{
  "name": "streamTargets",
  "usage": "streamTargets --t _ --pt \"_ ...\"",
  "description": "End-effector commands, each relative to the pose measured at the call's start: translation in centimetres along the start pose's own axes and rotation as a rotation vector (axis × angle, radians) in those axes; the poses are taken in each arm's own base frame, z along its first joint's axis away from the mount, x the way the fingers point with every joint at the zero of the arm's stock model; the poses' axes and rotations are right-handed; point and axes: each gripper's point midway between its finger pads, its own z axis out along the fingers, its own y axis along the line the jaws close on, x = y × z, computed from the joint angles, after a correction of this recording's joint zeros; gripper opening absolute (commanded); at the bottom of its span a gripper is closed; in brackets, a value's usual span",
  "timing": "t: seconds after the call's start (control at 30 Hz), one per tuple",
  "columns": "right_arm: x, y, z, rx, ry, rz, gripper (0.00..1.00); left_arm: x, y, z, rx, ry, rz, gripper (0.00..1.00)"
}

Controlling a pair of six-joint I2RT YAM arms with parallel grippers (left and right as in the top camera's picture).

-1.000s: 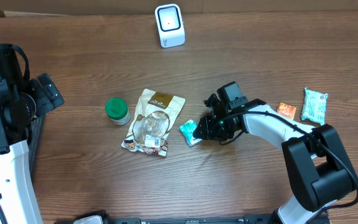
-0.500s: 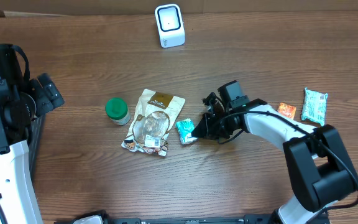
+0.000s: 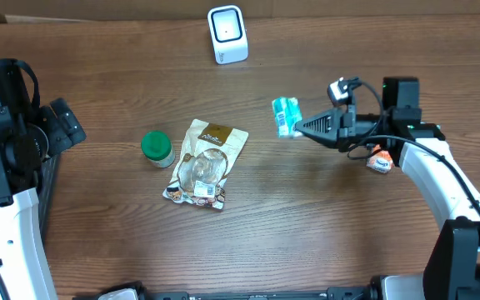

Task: Scan the item barcode
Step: 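Lift the teal box and carry it toward the scanner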

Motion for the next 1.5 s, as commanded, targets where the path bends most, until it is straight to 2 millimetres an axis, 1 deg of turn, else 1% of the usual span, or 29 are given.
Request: streamTargets --t 0.0,0.07,0.23,0.37,0.47,0.63,0.77,0.8,0.83,0.87,0.9,0.93,0.97,1.0,1.03,1.1,1.17,1.2,1.23,1.27,1.3,1.33,1.37,1.4,1.43,1.47 --pt "-0.2 2.3 -0.8 -0.069 0.036 0.141 0.04 -0.2 0.4 -0.4 -0.005 -0.014 -0.026 1.0" --pt "-0.7 2.8 -0.8 -0.066 0.039 0.195 0.04 -0.2 0.4 -0.4 -0.005 -0.014 -0.026 1.0" --pt "-1.7 4.4 -0.8 -0.061 0.045 0.239 0.04 -0.2 0.4 -0.4 -0.005 -0.014 -0.026 1.0" --pt "-2.2 5.9 -0.9 -0.059 0.044 0.157 0.04 -0.2 0.4 -0.4 -0.005 -0.014 -0.026 1.0" --pt "-2.3 6.2 -0.9 -0.059 0.043 0.114 0.04 -0.2 0.4 -0.4 -0.005 -0.014 -0.026 1.0" --pt "-1.4 6.3 0.8 -0.067 0.083 -0.027 0.04 -0.2 0.4 -0.4 -0.005 -0.014 -0.026 1.0" --pt "-0.3 5.9 3.5 -0.071 0.122 -0.103 0.04 -0.2 0.4 -0.4 -0.005 -0.014 -0.026 1.0" --pt "0.3 5.0 5.2 -0.053 0.126 -0.105 0.04 -0.2 0.4 -0.4 -0.005 -0.015 -0.026 1.0" --pt "0.4 4.3 6.0 -0.031 0.111 -0.111 0.04 -0.2 0.4 -0.4 -0.005 -0.014 -0.026 1.0" --pt "0.4 3.9 6.3 -0.016 0.1 -0.108 0.04 -0.2 0.4 -0.4 -0.005 -0.014 -0.026 1.0" --pt "0.0 1.8 7.0 0.068 0.042 -0.081 0.04 -0.2 0.4 -0.4 -0.005 -0.014 -0.026 1.0" --pt "-0.2 0.6 7.2 0.119 0.011 -0.07 0.04 -0.2 0.4 -0.4 -0.005 -0.014 -0.026 1.0" --pt "-0.5 -1.0 7.3 0.194 -0.028 -0.053 0.04 -0.2 0.4 -0.4 -0.005 -0.014 -0.026 0.99" --pt "-0.7 -3.4 7.2 0.314 -0.078 -0.027 0.04 -0.2 0.4 -0.4 -0.005 -0.014 -0.026 1.0" --pt "-0.6 -5.1 7.1 0.407 -0.105 -0.013 0.04 -0.2 0.4 -0.4 -0.005 -0.014 -0.026 1.0" --pt "0.1 -7.1 7.0 0.535 -0.116 -0.007 0.04 -0.2 0.4 -0.4 -0.005 -0.014 -0.026 1.0" --pt "0.5 -7.8 7.1 0.622 -0.11 -0.02 0.04 -0.2 0.4 -0.4 -0.005 -0.014 -0.026 1.0" --pt "0.5 -8.0 6.6 0.722 -0.116 -0.038 0.04 -0.2 0.4 -0.4 -0.005 -0.014 -0.026 1.0" --pt "0.1 -7.8 5.9 0.825 -0.132 -0.065 0.04 -0.2 0.4 -0.4 -0.005 -0.014 -0.026 1.0" --pt "-0.3 -7.4 5.4 0.891 -0.149 -0.083 0.04 -0.2 0.4 -0.4 -0.005 -0.014 -0.026 1.0" --pt "-1.5 -5.6 4.2 1.02 -0.2 -0.143 0.04 -0.2 0.4 -0.4 -0.005 -0.014 -0.026 1.0" --pt "-3.1 -3.2 3.1 1.118 -0.279 -0.208 0.04 -0.2 0.4 -0.4 -0.005 -0.014 -0.026 1.0" --pt "-4.2 -1.4 2.5 1.17 -0.341 -0.257 0.04 -0.2 0.4 -0.4 -0.005 -0.015 -0.026 1.0" --pt "-5.0 -0.3 2.2 1.196 -0.378 -0.294 0.04 -0.2 0.4 -0.4 -0.005 -0.014 -0.026 1.0" --pt "-6.1 1.3 1.9 1.225 -0.43 -0.355 0.04 -0.2 0.4 -0.4 -0.005 -0.014 -0.026 1.0" --pt "-7.6 3.1 1.6 1.256 -0.504 -0.426 0.04 -0.2 0.4 -0.4 -0.005 -0.014 -0.026 1.0"
